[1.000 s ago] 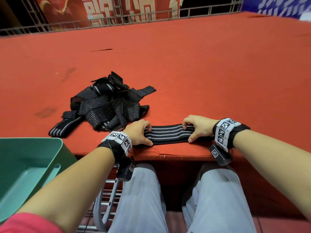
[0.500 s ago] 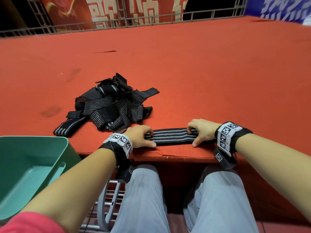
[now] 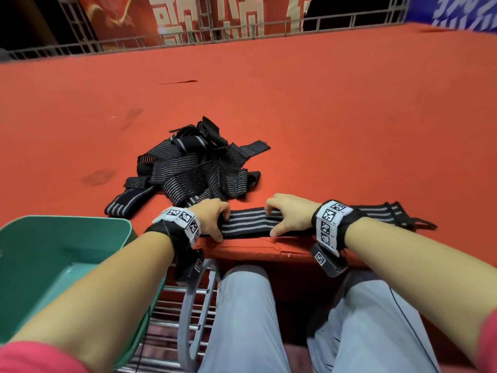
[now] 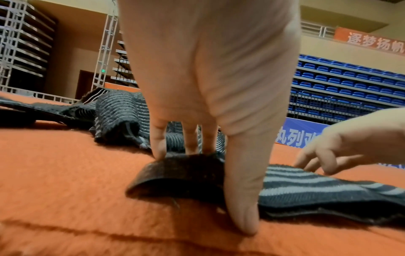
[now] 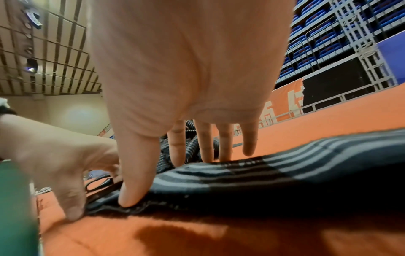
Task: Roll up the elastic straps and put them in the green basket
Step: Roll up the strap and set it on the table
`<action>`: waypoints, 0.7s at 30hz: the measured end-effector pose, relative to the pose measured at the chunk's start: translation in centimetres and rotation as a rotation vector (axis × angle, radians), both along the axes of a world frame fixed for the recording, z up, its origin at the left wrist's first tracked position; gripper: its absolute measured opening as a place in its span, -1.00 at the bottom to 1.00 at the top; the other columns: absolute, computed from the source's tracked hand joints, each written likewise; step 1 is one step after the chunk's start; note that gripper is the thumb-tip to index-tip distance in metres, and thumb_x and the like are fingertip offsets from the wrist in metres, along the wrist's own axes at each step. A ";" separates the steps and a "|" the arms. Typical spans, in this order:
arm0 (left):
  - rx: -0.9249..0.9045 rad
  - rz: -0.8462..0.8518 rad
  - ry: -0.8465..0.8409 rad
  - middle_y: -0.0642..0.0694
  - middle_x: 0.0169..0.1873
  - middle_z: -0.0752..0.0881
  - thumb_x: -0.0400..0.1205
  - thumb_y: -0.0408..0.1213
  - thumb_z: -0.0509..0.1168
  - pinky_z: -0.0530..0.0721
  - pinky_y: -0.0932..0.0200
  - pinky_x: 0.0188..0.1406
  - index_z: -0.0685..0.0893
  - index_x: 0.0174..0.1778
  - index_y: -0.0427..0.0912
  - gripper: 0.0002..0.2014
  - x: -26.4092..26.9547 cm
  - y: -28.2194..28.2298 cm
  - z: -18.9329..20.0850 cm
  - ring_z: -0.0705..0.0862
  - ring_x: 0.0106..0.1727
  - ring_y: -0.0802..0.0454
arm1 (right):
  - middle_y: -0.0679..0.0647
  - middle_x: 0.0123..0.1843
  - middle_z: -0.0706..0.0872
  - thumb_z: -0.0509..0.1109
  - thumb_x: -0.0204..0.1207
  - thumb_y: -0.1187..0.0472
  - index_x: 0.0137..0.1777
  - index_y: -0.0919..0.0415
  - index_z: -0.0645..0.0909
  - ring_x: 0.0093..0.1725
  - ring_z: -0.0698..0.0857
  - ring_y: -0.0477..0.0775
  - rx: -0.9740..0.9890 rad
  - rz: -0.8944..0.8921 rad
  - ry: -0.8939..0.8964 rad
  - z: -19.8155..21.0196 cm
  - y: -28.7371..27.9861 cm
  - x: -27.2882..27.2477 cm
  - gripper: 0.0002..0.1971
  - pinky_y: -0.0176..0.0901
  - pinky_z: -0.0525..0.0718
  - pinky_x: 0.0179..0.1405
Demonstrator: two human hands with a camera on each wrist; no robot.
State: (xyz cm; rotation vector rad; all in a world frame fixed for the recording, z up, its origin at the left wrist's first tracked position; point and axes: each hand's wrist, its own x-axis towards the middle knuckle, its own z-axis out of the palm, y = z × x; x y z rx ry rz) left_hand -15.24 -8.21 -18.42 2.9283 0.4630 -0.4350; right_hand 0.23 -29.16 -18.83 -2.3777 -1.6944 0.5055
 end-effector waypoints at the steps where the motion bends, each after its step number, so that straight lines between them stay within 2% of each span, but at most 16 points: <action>1: 0.014 -0.018 -0.017 0.00 0.03 0.56 0.15 -0.11 0.72 0.59 0.09 0.11 0.63 0.07 -0.02 -0.39 0.1 0.1 -0.3 0.57 0.10 -0.05 | 0.05 0.18 0.57 0.67 0.28 -0.07 0.19 0.07 0.56 0.15 0.55 0.09 0.001 0.006 -0.001 -0.2 0.6 -0.4 -0.45 -0.01 0.55 0.16; 8: 0.016 -0.051 -0.085 0.02 0.02 0.58 0.24 -0.08 0.69 0.57 0.14 0.10 0.65 0.11 -0.01 -0.44 0.1 0.0 -0.8 0.60 0.12 -0.03 | 0.04 0.19 0.58 0.63 0.30 -0.15 0.18 -0.03 0.58 0.18 0.50 0.12 -0.048 0.014 -0.085 -1.3 2.2 -1.1 -0.50 0.10 0.57 0.20; 11: 0.011 -0.060 -0.094 -0.01 0.07 0.64 0.28 -0.06 0.68 0.55 0.17 0.07 0.66 0.14 -0.02 -0.45 0.0 0.0 -0.7 0.60 0.12 0.00 | 0.06 0.20 0.58 0.64 0.31 -0.13 0.18 -0.02 0.61 0.20 0.51 0.12 -0.055 0.012 -0.067 -1.2 2.1 -0.9 -0.51 0.07 0.56 0.21; 14: -0.003 -0.040 -0.102 0.00 0.08 0.71 0.26 -0.01 0.69 0.62 0.14 0.07 0.67 0.15 0.00 -0.42 -0.2 0.0 -0.4 0.65 0.10 0.00 | 0.07 0.17 0.58 0.68 0.28 -0.07 0.17 0.03 0.65 0.20 0.54 0.13 -0.044 0.012 -0.027 -0.9 2.0 -0.6 -0.51 0.03 0.56 0.21; 21: 0.008 -0.045 -0.052 0.05 0.03 0.70 0.29 0.09 0.64 0.65 0.07 0.11 0.64 0.16 0.05 -0.43 -0.1 -0.4 -0.5 0.65 0.07 0.03 | 0.03 0.24 0.56 0.69 0.27 -0.09 0.19 -0.05 0.65 0.24 0.52 0.09 -0.090 0.010 -0.065 -0.6 1.5 -0.5 -0.50 0.03 0.58 0.19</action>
